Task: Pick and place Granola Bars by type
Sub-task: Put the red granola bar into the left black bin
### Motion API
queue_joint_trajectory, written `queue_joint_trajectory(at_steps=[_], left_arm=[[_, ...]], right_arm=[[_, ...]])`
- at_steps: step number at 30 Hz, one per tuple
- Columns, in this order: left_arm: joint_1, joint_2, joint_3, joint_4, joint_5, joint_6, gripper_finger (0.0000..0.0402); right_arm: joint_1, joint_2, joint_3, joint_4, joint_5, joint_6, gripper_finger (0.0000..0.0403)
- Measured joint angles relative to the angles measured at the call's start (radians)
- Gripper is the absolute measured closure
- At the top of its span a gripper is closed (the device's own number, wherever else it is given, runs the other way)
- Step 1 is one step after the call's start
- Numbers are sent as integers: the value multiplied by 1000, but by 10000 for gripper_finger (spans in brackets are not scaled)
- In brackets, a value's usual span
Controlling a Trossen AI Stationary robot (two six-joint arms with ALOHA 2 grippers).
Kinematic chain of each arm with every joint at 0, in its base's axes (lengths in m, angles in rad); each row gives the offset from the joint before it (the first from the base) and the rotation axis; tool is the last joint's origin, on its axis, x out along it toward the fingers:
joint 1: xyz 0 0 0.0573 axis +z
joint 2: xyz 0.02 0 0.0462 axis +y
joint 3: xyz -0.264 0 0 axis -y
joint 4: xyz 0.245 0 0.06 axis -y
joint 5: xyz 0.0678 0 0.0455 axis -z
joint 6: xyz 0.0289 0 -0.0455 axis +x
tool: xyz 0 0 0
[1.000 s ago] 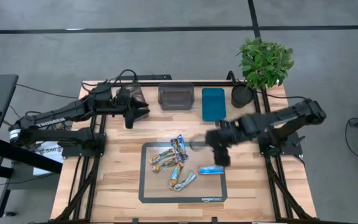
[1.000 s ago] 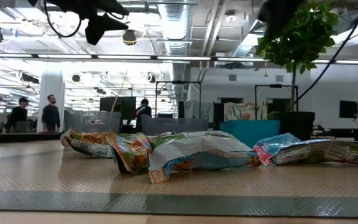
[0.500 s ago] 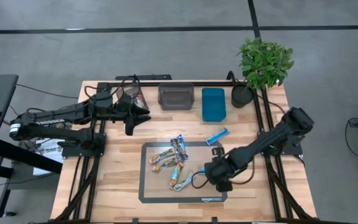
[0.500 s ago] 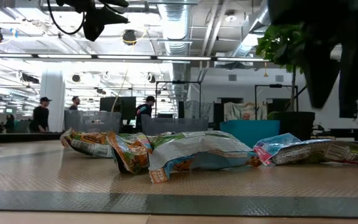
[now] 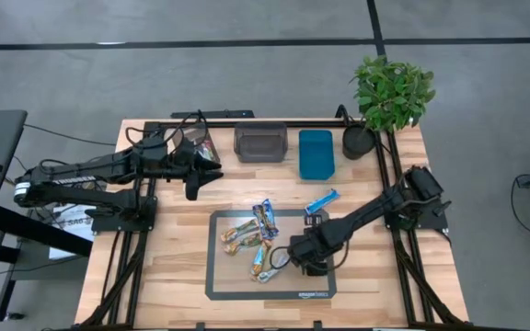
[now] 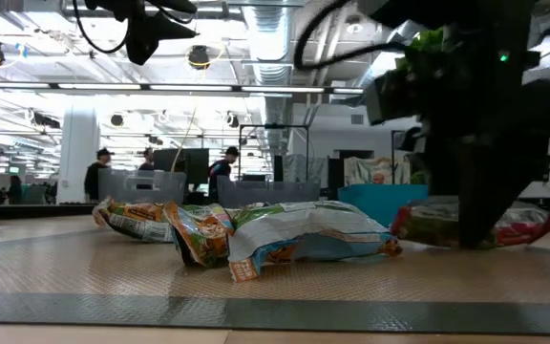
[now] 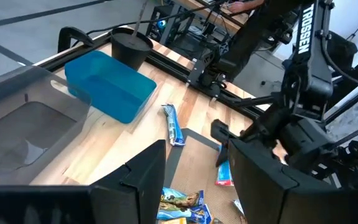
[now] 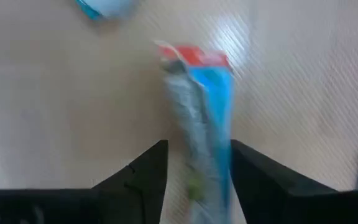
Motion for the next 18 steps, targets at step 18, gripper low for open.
queue_joint_trajectory(at_steps=[18], left_arm=[[0, 0, -1, -4, -27, -26, 235]], right_arm=[[-155, -208, 19, 148, -33, 49, 365]])
